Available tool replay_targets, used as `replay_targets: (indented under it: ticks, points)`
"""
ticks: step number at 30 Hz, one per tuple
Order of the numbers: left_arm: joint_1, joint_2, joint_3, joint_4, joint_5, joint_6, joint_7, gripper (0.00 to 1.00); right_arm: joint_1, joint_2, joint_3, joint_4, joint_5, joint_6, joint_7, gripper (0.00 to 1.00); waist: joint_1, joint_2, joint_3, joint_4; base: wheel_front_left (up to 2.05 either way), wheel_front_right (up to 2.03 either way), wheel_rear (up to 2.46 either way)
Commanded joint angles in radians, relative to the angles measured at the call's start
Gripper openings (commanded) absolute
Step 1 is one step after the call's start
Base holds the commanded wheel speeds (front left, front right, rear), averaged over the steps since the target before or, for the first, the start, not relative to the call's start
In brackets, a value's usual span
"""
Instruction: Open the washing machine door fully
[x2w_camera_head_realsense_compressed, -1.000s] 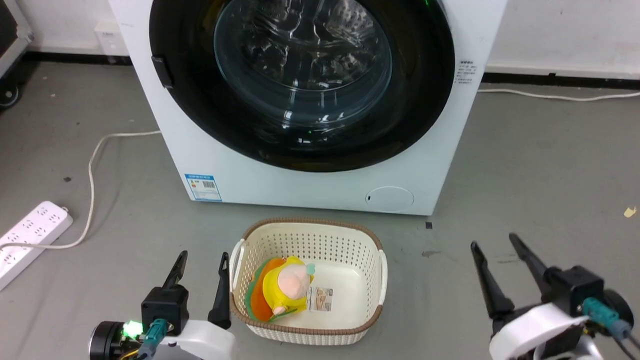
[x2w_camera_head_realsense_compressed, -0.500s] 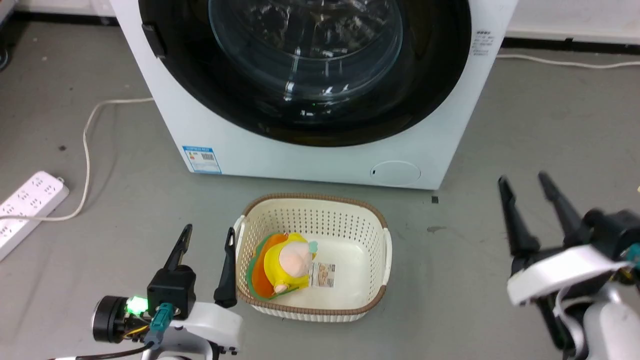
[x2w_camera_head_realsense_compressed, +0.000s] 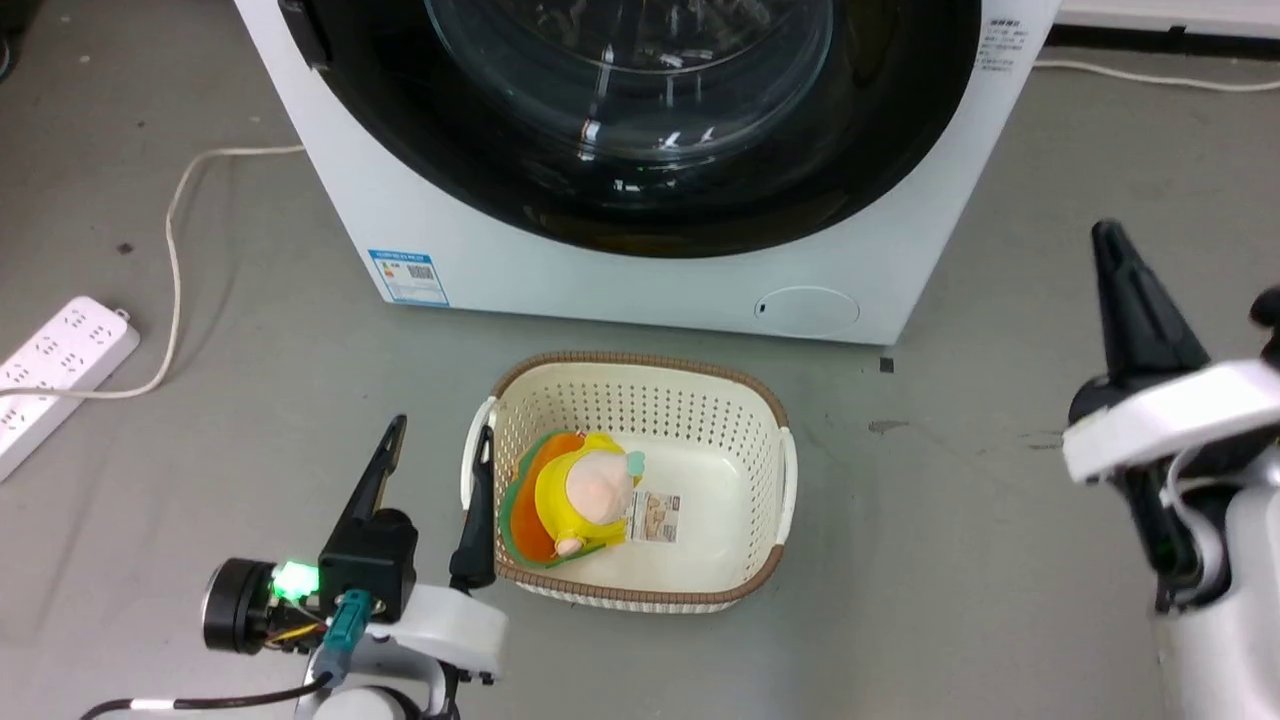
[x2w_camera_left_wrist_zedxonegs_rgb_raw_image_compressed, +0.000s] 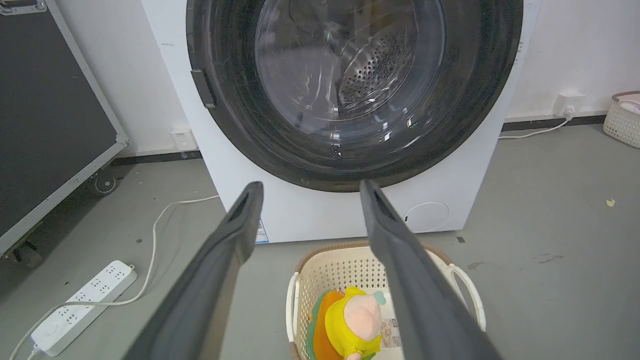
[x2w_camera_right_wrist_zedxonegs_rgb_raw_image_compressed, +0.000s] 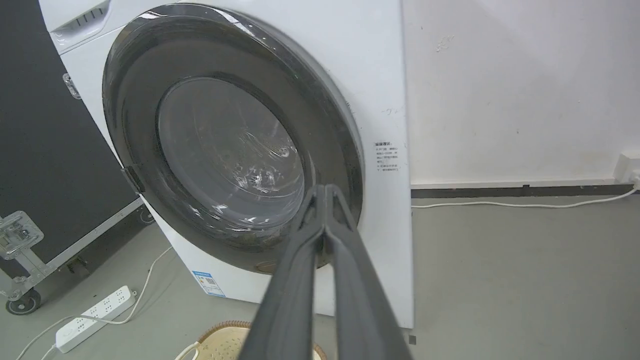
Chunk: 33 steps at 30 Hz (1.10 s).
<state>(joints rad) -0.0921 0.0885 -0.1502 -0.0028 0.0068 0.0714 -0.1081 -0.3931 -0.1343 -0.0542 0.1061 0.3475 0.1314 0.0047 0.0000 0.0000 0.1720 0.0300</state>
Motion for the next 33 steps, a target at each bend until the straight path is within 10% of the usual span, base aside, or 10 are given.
replay_targets:
  ticks: [1,33]
  points:
    - [-0.027,0.01,-0.01,-0.007,-0.001,0.011,-0.012,1.0,-0.048,-0.009,-0.01,0.021,0.031,0.0,0.009,0.0,0.0,0.0,0.009,0.003,0.0,0.0,0.0]
    - [-0.151,0.057,-0.139,-0.03,-0.008,0.1,-0.087,1.0,-0.666,-0.05,-0.276,0.5,0.396,-0.001,0.387,0.0,0.0,0.0,0.215,0.087,0.0,0.0,0.0]
